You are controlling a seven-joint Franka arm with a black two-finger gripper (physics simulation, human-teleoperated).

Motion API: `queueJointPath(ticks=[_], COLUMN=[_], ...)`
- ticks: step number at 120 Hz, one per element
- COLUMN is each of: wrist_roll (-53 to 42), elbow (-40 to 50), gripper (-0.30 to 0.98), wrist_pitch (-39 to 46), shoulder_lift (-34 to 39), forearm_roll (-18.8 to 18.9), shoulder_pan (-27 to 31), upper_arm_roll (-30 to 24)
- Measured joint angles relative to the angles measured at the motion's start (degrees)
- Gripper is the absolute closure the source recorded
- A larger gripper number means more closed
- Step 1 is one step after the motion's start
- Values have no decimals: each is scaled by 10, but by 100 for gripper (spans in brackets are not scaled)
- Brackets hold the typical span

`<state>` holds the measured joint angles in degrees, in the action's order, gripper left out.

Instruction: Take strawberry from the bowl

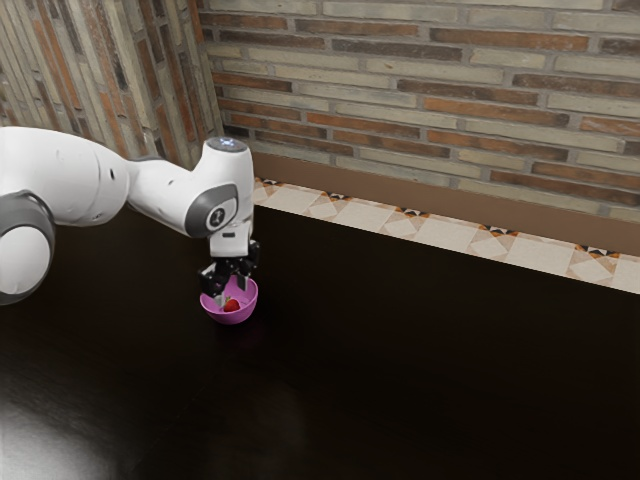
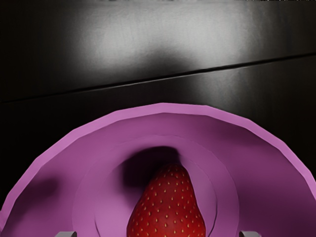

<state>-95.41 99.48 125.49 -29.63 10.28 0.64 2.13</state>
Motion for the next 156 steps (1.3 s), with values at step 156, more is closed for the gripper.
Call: queueJointPath(ticks=[156], wrist_roll=[-71], elbow=[23], gripper=[43], wrist_pitch=[58], shoulder_lift=[-14], forearm_roll=[-31], shoulder_pan=[7], upper_arm_roll=[6])
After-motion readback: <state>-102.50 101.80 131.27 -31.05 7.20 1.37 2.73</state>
